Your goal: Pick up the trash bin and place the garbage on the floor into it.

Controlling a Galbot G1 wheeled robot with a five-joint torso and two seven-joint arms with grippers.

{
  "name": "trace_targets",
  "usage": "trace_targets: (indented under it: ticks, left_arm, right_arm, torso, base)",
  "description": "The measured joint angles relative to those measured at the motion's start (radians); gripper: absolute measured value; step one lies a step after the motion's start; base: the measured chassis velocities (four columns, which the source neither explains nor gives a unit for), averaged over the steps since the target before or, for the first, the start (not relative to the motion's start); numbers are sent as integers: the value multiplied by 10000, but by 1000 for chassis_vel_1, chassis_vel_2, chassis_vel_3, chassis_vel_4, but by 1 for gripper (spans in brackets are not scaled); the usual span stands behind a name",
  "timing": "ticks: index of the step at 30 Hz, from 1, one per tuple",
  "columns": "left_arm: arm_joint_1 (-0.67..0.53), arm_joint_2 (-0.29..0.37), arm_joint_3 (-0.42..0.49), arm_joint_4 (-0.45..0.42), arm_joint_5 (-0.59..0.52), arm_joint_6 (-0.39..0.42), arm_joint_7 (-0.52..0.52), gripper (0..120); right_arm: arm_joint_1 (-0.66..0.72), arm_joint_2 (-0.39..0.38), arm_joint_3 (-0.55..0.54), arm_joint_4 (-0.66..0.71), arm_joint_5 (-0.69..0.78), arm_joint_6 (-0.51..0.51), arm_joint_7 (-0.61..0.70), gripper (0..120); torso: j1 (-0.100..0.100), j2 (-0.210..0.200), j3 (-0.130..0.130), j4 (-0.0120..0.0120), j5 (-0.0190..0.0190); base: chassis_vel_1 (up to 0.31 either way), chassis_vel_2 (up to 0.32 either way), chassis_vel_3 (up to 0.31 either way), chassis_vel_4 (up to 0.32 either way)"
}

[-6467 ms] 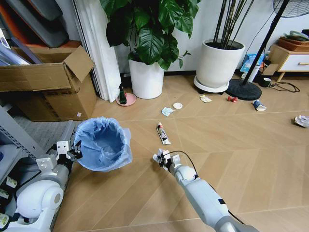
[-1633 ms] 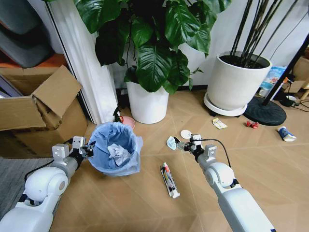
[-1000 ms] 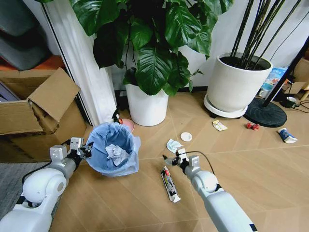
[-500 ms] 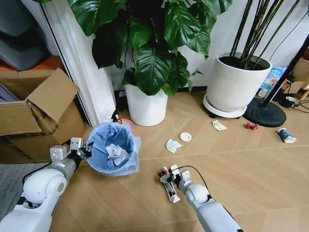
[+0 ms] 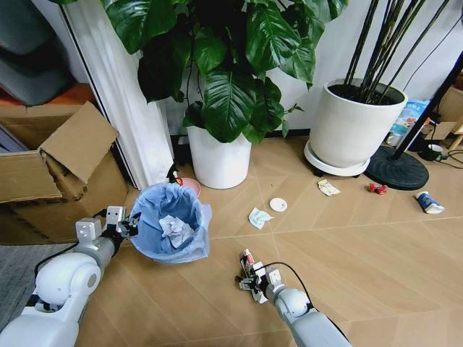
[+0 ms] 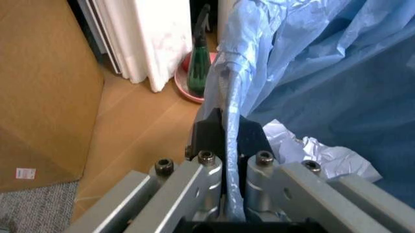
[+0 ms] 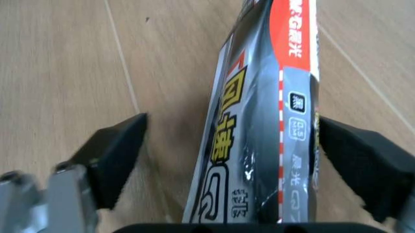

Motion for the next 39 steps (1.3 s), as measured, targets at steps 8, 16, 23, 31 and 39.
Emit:
trace_targets:
  ticks: [8, 16, 23, 31, 39]
  left_arm:
    - [-6, -5, 14, 1, 17, -2, -5, 0]
    - [21, -12, 27, -6, 39, -3, -9, 0]
    - [3, -2, 30, -48, 32, -3, -13, 0]
    - [58, -28, 14, -108, 35, -2, -18, 0]
    - [98, -32, 36, -77, 56, 34, -11, 0]
  right_arm:
    - [-46, 3, 83, -3, -242, 10, -264, 62]
    - [-123, -21, 124, 73, -288, 11, -278, 32]
    - [-126, -3, 221, 150, -278, -45, -285, 7]
    - [-46, -35, 727, 888, -26, -161, -63, 0]
    - [125, -247, 1609, 2412, -20, 190, 29, 0]
  torso:
    - [0, 2, -2, -2, 0]
    - [0, 2, 0, 0, 1]
    - [0, 0, 3, 3, 7]
    - [2, -3, 5, 4, 7]
    - [2, -3, 3, 2, 7]
  base:
    - [0, 0, 0, 0]
    - [0, 0, 0, 0]
    - [0, 0, 0, 0]
    - [0, 0, 0, 0]
    - [0, 0, 0, 0]
